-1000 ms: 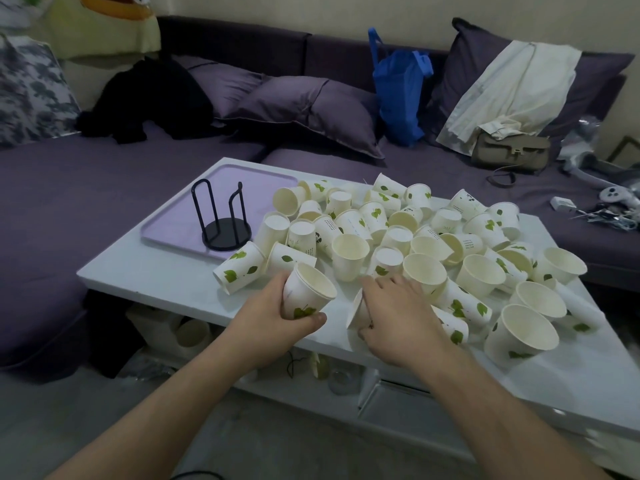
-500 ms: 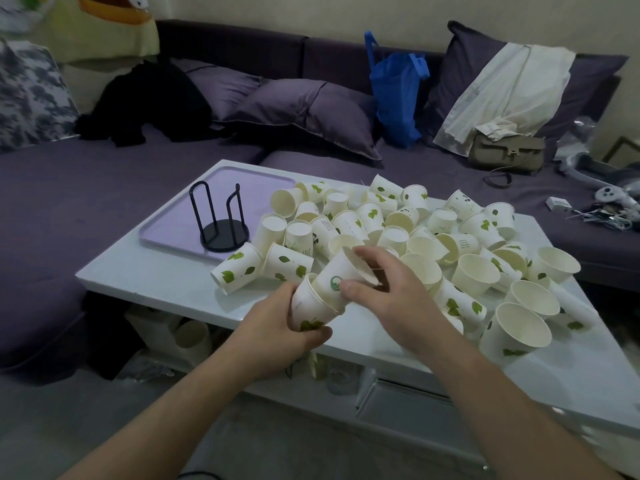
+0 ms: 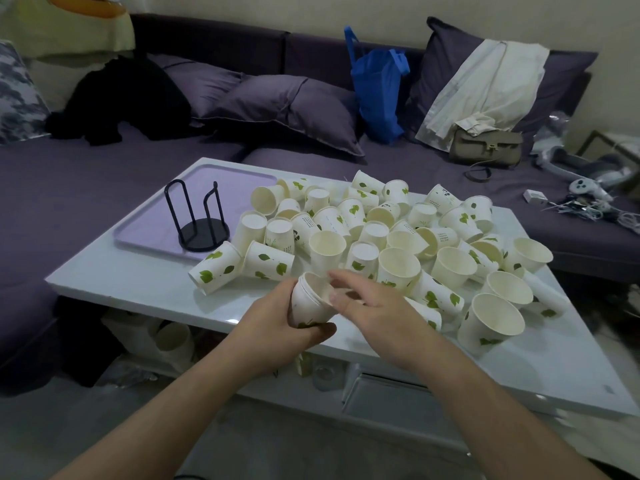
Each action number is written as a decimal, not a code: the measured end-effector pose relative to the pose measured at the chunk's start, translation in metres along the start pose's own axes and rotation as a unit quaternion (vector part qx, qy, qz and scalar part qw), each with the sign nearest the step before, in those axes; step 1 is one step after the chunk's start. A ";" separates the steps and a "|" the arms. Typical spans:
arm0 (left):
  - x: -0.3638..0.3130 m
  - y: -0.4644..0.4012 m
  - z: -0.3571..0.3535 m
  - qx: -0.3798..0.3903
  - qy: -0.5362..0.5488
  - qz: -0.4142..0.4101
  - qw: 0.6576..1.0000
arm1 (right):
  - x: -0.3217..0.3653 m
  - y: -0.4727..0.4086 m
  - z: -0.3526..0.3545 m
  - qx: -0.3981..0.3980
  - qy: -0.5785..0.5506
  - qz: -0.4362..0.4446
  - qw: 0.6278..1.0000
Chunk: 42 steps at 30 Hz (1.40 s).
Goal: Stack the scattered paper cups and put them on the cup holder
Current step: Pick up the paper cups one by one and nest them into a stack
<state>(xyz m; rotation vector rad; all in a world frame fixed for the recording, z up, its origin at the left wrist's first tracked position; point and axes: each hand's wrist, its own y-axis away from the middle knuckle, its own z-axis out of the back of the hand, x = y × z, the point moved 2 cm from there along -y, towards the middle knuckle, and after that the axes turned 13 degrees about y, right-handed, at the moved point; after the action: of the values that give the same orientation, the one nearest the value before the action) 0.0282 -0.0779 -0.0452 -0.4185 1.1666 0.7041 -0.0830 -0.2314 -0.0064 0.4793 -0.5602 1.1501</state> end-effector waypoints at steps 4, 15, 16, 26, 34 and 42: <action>-0.002 -0.003 -0.006 0.004 0.005 0.001 1.000 | -0.018 0.008 0.034 -0.158 0.195 -0.043 0.967; 0.002 -0.003 -0.021 0.019 0.022 0.016 0.999 | -0.035 0.014 0.018 0.012 0.477 -0.096 0.873; 0.002 -0.003 -0.022 0.019 0.023 0.016 0.999 | -0.036 0.014 0.017 0.018 0.483 -0.095 0.870; 0.003 0.001 -0.014 0.024 0.007 0.006 1.000 | -0.028 0.019 0.043 -0.182 0.111 -0.049 0.976; 0.002 0.004 -0.021 0.052 -0.003 -0.016 0.999 | -0.023 0.010 0.013 -0.087 -0.011 -0.025 0.996; 0.001 0.003 -0.027 0.057 0.049 -0.023 0.997 | -0.006 0.023 -0.001 0.087 0.036 0.007 0.995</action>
<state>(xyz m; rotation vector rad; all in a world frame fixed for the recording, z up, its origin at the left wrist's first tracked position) 0.0076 -0.0928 -0.0557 -0.3860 1.2794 0.5783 -0.1063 -0.2274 -0.0099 0.5820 -0.4019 1.2304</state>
